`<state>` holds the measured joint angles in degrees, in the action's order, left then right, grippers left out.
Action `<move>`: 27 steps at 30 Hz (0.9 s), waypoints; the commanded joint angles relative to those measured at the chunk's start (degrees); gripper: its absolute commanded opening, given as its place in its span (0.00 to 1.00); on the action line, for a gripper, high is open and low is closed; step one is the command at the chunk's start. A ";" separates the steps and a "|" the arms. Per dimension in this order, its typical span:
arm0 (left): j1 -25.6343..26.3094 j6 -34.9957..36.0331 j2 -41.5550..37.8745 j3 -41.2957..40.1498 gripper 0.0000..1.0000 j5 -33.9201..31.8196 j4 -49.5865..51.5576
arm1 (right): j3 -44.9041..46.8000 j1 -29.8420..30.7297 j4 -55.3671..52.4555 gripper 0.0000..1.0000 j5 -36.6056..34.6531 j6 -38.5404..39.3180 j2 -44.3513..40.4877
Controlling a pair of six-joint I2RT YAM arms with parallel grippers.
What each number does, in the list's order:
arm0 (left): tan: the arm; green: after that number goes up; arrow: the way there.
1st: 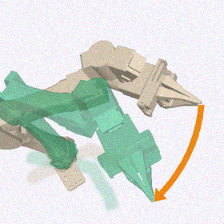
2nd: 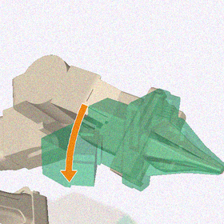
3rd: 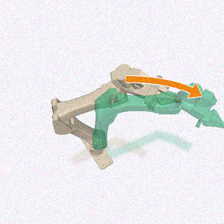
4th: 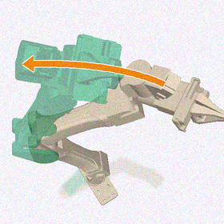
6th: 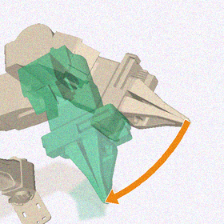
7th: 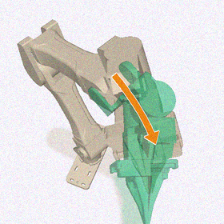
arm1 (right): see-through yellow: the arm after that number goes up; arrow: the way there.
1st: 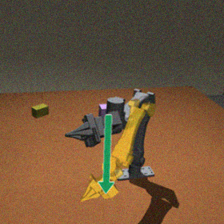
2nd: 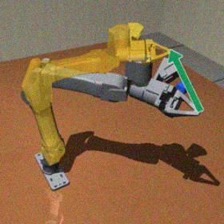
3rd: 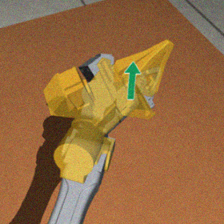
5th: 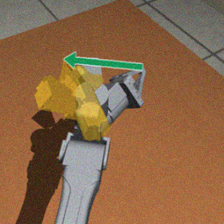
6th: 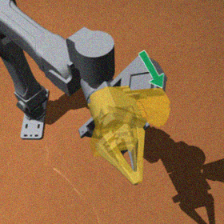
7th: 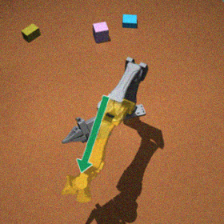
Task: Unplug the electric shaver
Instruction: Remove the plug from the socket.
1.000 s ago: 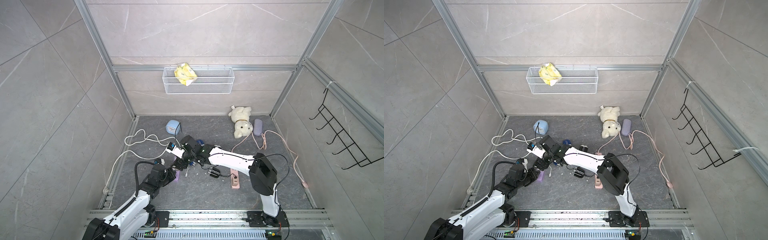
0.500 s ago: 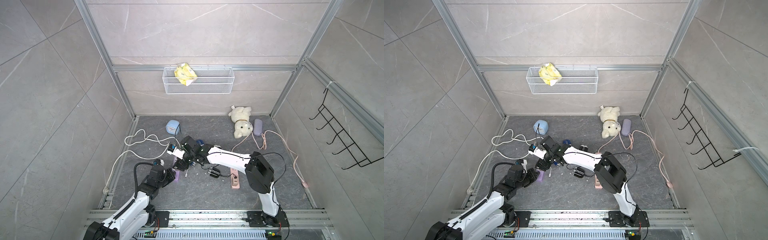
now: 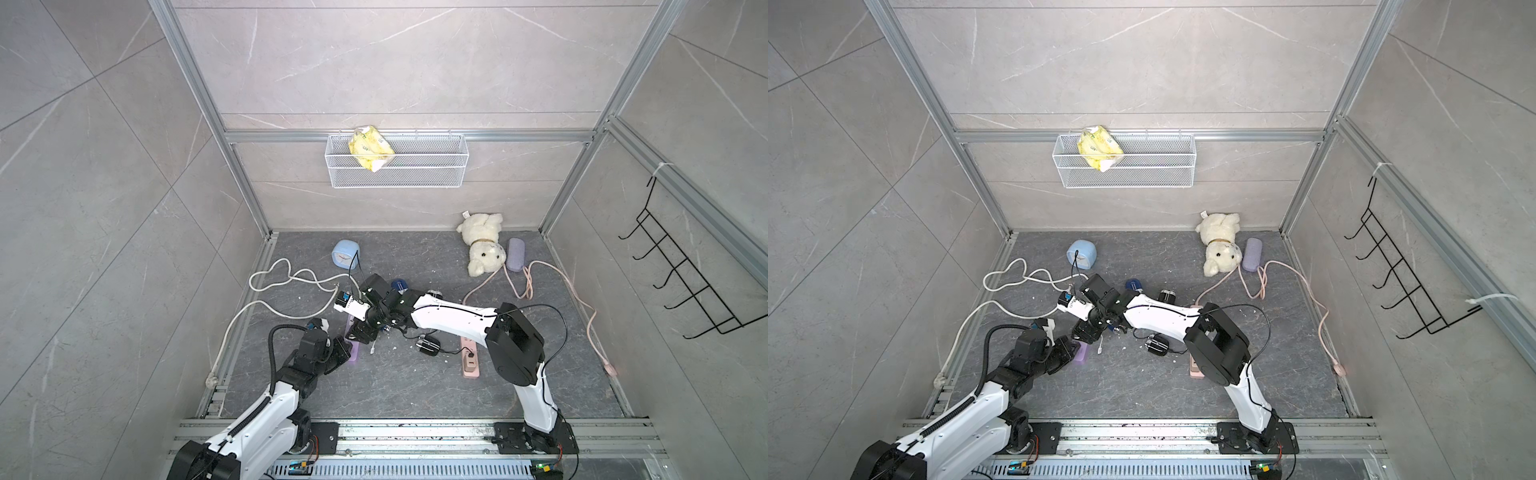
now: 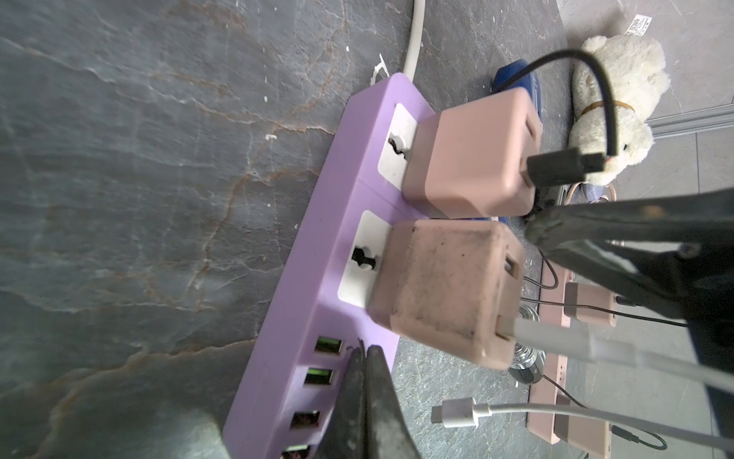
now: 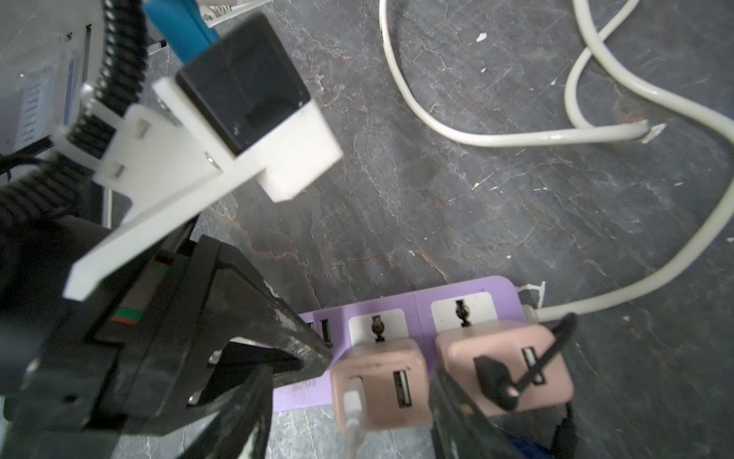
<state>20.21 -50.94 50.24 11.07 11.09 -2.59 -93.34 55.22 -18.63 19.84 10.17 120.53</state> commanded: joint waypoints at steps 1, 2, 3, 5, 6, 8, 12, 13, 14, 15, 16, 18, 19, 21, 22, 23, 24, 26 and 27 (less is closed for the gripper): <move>-0.33 0.05 1.18 -1.40 0.00 0.10 5.10 | 0.70 0.65 -1.44 0.63 0.22 0.85 1.10; -0.30 0.05 1.16 -1.49 0.00 0.16 5.10 | 0.80 0.68 -1.49 0.63 0.20 0.83 1.26; -0.32 -0.03 1.17 -1.53 0.00 0.18 5.08 | 0.88 0.76 -1.43 0.63 0.03 0.77 1.35; -0.34 -0.06 1.17 -1.60 0.00 0.22 5.11 | 1.14 0.86 -1.23 0.62 -0.38 0.75 1.46; -0.30 -0.04 1.18 -1.58 0.00 0.17 5.22 | 1.21 0.95 -1.00 0.62 -0.50 0.75 1.55; -0.28 -0.13 1.16 -1.67 0.00 0.26 5.29 | 1.18 0.98 -1.04 0.61 -0.94 0.73 1.89; -0.33 -0.38 0.96 -1.78 0.00 0.40 5.70 | 1.42 1.41 -1.30 0.60 -1.79 1.13 2.17; -0.29 -0.38 0.84 -1.84 0.00 0.37 5.79 | 1.59 1.46 -1.28 0.60 -2.16 1.16 2.25; -0.32 -0.38 0.74 -1.93 0.00 0.41 5.92 | 1.75 1.62 -1.25 0.60 -2.58 1.32 2.34; -0.37 -0.39 0.59 -2.00 0.00 0.34 6.01 | 1.72 1.81 -1.49 0.59 -3.12 1.58 2.51; -0.43 -0.39 0.48 -1.98 0.00 0.28 6.20 | 1.71 2.04 -1.66 0.60 -3.87 1.77 2.68; -0.43 -0.39 0.39 -1.99 0.00 0.32 6.44 | 1.73 2.42 -1.70 0.59 -4.84 2.11 2.95; -0.48 -0.30 0.30 -1.98 0.00 0.33 6.54 | 1.75 2.59 -1.59 0.59 -5.26 2.13 3.04; -0.43 -0.29 0.13 -1.96 0.00 0.22 6.72 | 1.64 2.85 -1.41 0.57 -5.94 2.04 3.13; -0.43 -0.30 0.02 -2.03 0.00 0.18 6.78 | 1.74 2.87 -1.12 0.56 -6.39 2.04 3.06; -0.43 -0.38 -0.05 -2.06 0.00 0.22 6.89 | 2.04 2.96 -0.60 0.54 -6.62 1.93 2.82; -0.39 -0.30 -0.13 -1.96 0.00 0.22 6.98 | 2.18 3.02 -0.27 0.52 -6.57 1.91 2.60; -0.46 -0.37 -0.23 -1.96 0.00 0.19 7.33 | 2.79 3.14 0.67 0.48 -6.86 1.54 1.87; -0.50 -0.33 -0.31 -2.03 0.00 0.16 7.42 | 3.12 3.14 1.02 0.45 -7.04 1.52 1.52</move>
<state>20.18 -50.96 49.43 10.83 11.11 -1.96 -92.14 56.88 -16.78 12.03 11.84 121.97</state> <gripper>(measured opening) 0.054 0.468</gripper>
